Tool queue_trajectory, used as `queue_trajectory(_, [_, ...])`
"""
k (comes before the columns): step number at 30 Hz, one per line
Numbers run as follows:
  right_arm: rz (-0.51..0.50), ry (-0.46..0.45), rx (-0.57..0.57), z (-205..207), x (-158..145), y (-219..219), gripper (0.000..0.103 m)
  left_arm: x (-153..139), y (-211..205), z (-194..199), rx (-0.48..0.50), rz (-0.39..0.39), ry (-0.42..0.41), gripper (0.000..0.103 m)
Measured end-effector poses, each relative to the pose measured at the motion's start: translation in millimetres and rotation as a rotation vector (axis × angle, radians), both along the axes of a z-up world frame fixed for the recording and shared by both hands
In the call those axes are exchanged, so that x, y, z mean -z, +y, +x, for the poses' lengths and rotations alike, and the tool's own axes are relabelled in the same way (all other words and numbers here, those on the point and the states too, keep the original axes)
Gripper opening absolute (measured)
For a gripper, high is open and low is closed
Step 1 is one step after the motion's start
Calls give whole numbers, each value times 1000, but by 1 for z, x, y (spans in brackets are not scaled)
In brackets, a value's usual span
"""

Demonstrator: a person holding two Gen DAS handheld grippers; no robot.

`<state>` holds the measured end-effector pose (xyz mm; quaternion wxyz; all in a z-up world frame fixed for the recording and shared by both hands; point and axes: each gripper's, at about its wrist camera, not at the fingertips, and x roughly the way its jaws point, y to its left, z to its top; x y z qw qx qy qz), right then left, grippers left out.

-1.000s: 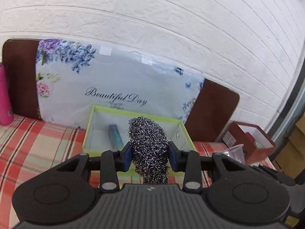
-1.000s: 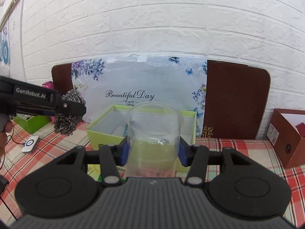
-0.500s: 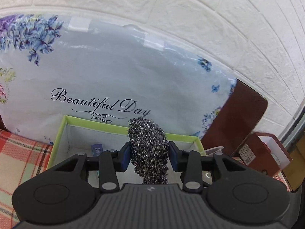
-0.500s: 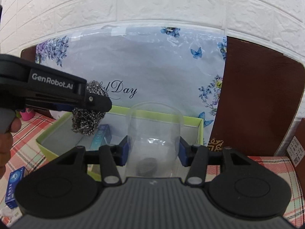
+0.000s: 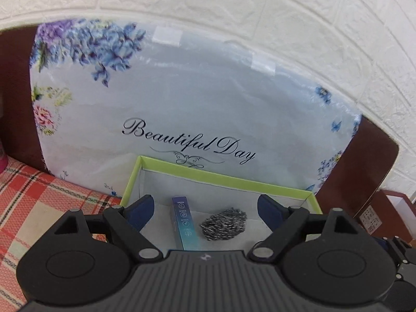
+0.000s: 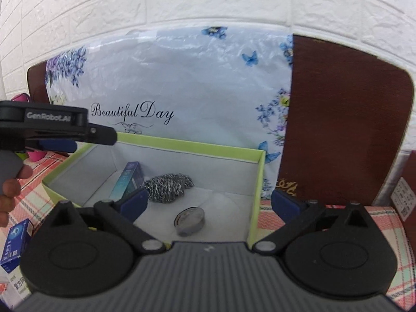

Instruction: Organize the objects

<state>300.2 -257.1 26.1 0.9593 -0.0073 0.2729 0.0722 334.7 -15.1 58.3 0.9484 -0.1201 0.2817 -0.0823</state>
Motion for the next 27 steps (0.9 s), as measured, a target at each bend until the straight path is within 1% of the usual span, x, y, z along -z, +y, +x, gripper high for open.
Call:
queue_trajectory(3, [19,-17,6,-20,-17,-4,103,-15,1,-23,11,5,-34,90])
queue_trajectory(6, [34,-44,1,-53,-33,-6,103,-29,0,-52,27,26,-53,90])
queue_trajectory(10, [73,-80,19,-106,-49,-5,103,-42,-4,-98,-1,88,-48,90])
queue_trajectory(12, [92,-80,26,-133,-52,-5,103,-44,-6,-125,-9,132,-45,90])
queue_trajectory(15, [101,-66,33,-171,-47,-1,103,-37,-9,-164,15,173,-50,90])
queue_trajectory(18, [106,-58,42,-204,-37,4,103,-23,-10,-196,30,175,-20,90])
queue_trajectory(23, [156,-24,35,-245,-15,7,103,9,-12,-234,29,162,51,90])
queue_trajectory(27, [177,10,58,-268,4,10,103,31,-12,-251,-15,176,103,90])
